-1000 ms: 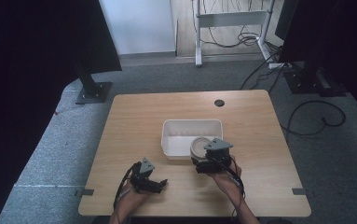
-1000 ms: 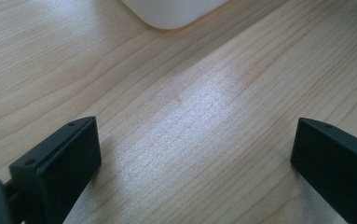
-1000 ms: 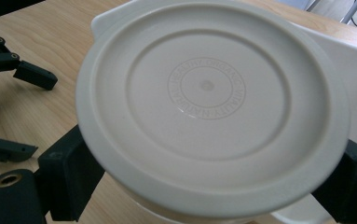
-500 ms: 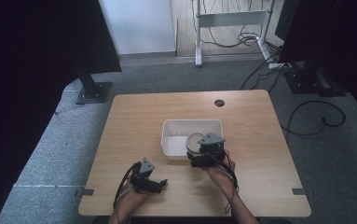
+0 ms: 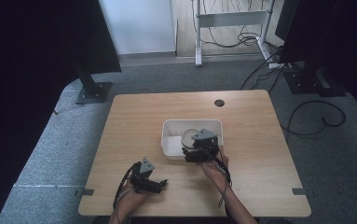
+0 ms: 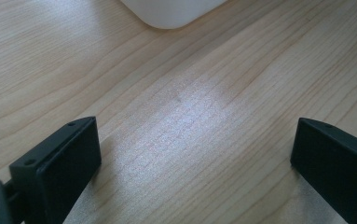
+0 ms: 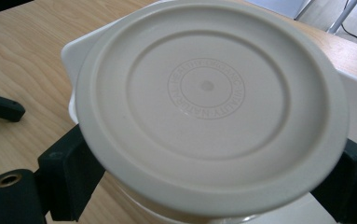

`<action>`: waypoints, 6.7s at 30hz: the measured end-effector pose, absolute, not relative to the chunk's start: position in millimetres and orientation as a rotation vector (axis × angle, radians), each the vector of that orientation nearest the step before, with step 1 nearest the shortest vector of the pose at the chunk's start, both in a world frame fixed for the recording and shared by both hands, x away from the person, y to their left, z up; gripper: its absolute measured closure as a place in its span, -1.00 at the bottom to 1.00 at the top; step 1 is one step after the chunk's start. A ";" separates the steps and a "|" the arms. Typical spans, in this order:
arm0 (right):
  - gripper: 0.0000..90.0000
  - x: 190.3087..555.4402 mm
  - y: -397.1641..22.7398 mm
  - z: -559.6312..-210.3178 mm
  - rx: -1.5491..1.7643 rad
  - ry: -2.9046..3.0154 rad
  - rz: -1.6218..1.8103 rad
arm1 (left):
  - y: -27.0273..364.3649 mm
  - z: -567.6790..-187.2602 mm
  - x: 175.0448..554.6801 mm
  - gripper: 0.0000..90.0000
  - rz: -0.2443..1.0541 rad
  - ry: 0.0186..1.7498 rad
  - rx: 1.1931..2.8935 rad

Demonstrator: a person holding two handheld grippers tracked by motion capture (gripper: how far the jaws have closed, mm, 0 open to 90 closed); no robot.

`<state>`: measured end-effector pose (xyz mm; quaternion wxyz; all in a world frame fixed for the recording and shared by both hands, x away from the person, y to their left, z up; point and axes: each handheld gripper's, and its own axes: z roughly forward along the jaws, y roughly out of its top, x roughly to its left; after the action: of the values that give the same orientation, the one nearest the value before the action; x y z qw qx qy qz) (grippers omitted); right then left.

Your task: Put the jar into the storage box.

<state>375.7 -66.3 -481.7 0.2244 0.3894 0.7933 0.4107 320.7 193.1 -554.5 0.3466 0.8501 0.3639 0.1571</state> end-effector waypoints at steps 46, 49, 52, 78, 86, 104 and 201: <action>-0.79 414.2 -33.5 -520.7 1.166 2.267 1.050 | 193.2 -554.6 320.7 -0.97 0.405 0.942 2.205; -0.81 414.1 -34.0 -520.6 1.154 2.275 1.051 | 193.2 -554.6 320.7 -0.97 0.406 0.942 2.205; -0.90 413.9 -34.6 -520.4 1.135 2.282 1.052 | 193.3 -554.5 320.7 -0.97 0.406 0.941 2.206; -0.93 396.9 -49.6 -499.2 1.046 2.302 1.123 | 193.3 -554.5 320.8 -0.97 0.406 0.941 2.208; -0.93 390.7 -55.0 -495.7 1.017 2.311 1.127 | 193.3 -554.5 320.8 -0.97 0.407 0.941 2.207; -0.93 376.8 -66.9 -490.2 0.964 2.318 1.139 | 193.3 -554.4 320.8 -0.97 0.407 0.940 2.209; -0.92 317.0 -183.1 -505.5 1.055 2.234 1.149 | 193.3 -554.5 320.6 -0.97 0.407 0.942 2.208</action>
<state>317.0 -183.1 -505.5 0.2071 0.3789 0.8021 0.4126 320.6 193.3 -554.5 0.3462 0.8509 0.3628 0.1567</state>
